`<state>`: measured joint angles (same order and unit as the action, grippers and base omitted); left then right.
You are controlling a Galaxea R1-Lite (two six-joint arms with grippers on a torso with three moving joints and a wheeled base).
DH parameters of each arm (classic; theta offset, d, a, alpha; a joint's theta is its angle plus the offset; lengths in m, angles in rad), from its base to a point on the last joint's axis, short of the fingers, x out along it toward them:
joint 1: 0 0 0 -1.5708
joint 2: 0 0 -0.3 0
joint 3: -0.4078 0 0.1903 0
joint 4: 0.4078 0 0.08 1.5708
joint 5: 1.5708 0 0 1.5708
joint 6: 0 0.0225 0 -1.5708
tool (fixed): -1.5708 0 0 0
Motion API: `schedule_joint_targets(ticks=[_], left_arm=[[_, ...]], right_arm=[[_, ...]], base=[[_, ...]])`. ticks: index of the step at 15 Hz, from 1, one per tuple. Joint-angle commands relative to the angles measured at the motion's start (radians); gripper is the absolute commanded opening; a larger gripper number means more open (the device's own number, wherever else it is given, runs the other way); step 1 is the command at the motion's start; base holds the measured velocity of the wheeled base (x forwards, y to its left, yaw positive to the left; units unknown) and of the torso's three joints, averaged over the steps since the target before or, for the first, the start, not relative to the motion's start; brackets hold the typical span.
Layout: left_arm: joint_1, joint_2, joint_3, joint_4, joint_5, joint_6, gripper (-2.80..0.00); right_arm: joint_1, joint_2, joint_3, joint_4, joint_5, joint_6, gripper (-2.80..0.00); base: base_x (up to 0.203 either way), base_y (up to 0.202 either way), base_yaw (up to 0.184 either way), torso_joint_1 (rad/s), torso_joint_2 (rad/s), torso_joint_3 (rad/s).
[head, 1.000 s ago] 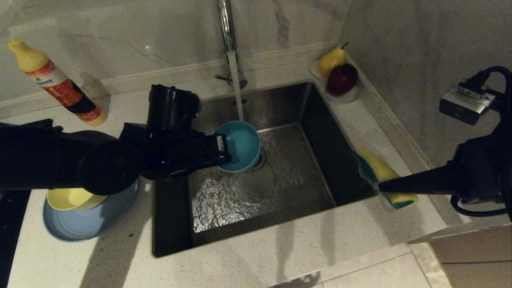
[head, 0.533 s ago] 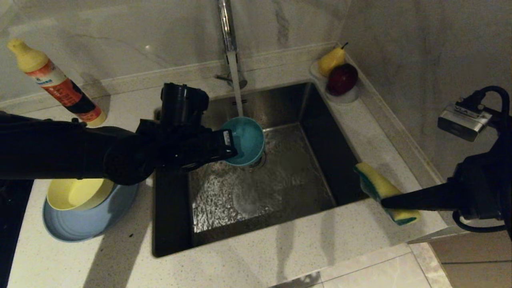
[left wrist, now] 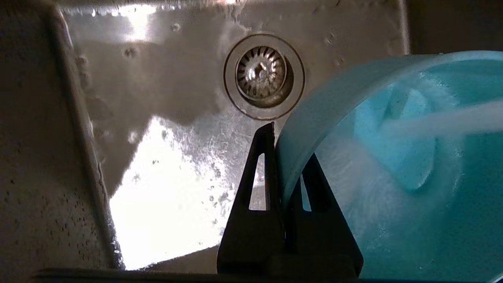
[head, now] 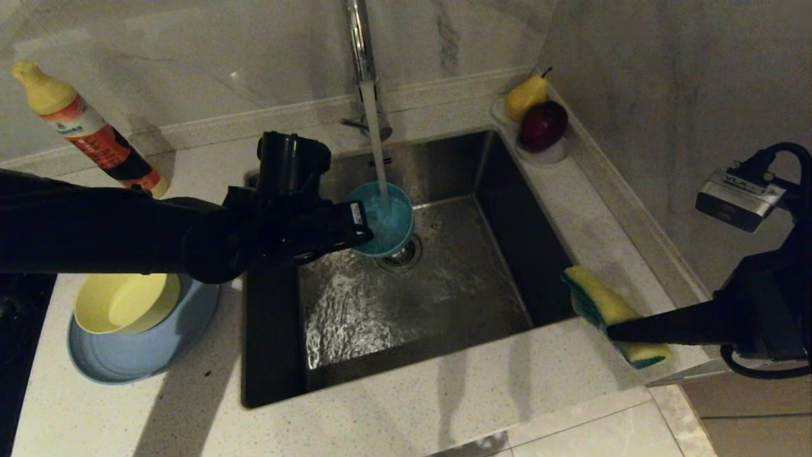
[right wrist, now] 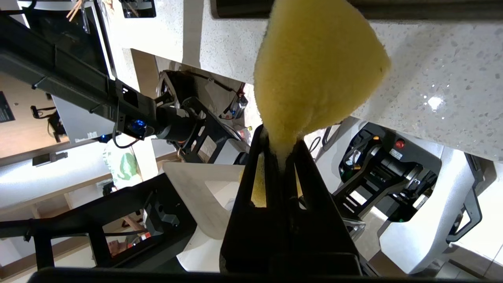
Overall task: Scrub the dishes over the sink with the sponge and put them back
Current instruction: Wash the bowl
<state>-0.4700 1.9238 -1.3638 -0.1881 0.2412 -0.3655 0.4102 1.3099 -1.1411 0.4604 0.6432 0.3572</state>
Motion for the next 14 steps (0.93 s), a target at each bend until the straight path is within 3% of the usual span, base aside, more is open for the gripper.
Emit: schedule_joint_targets(ticks=[1, 14], left_arm=[[0.001, -0.005, 0.009, 0.002, 0.001, -0.003, -2.80], [-0.029, -0.043, 0.092, -0.001, 0.007, 0.005, -2.80]], right_arm=[[0.001, -0.005, 0.001, 0.003, 0.004, 0.002, -2.80], [0.000, -0.024, 0.006, 0.003, 0.003, -0.004, -2.80]], base=[[0.000, 0.000, 0.000, 0.000, 0.00, 0.000], [0.000, 0.000, 0.000, 0.000, 0.00, 0.000]])
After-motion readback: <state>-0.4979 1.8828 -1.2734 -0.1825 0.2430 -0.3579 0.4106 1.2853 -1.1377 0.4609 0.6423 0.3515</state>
